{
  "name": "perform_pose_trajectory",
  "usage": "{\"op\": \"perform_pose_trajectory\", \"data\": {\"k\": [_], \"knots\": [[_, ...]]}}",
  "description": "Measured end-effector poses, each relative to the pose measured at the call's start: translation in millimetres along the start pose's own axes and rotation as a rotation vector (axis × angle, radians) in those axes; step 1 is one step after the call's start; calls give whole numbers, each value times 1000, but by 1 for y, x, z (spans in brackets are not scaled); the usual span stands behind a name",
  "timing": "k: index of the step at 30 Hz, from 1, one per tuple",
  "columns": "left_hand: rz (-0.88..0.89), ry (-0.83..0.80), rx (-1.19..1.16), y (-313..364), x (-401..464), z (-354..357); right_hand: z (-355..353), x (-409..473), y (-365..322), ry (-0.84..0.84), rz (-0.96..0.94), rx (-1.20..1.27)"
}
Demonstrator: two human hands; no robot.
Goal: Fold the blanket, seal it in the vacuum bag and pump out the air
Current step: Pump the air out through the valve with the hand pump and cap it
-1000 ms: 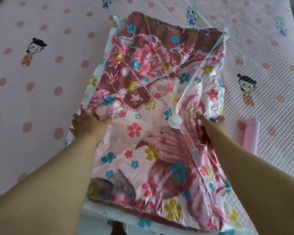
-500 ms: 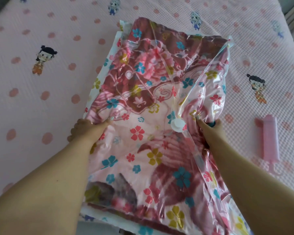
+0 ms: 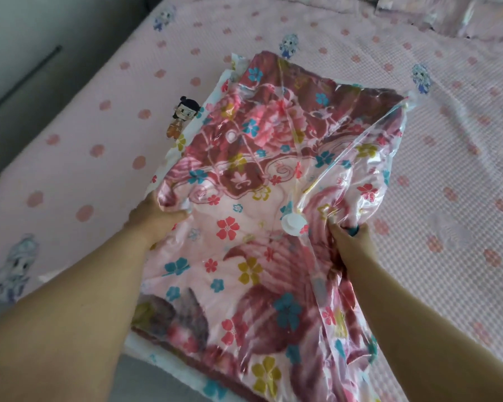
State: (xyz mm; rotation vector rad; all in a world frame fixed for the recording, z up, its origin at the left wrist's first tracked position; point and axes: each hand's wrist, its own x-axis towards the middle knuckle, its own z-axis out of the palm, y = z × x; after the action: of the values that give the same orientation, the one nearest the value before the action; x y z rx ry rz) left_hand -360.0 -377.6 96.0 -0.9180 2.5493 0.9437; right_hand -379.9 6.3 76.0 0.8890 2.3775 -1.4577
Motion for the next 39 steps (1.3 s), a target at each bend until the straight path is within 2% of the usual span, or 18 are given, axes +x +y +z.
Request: {"op": "perform_pose_trajectory", "data": {"k": [4,6,9,12,15,23,31,39], "knots": [[-5,44,104,-23,18,-25,50,8,-25,-48,-64,-68],[-91,133,190,-38,19,-31,72,12,-43,-61,-89,-116],[-252,55,274,-50,7,-28,101,19,-68,-106,-98,-212],[-208,-66,314,-48,-8,-9,130,21,-92,-136,-104,-233],[-195,-108,336,-50,-11,-2,152,20,-108,-158,-121,-272],[-199,-66,366,-77,11,-31,198,9,-133,-197,-161,-313],[-227,-11,372,-144,47,-84,280,-25,-154,-251,-225,-341],[-182,-3,348,-178,72,-112,324,-46,-163,-170,-186,-376]]}}
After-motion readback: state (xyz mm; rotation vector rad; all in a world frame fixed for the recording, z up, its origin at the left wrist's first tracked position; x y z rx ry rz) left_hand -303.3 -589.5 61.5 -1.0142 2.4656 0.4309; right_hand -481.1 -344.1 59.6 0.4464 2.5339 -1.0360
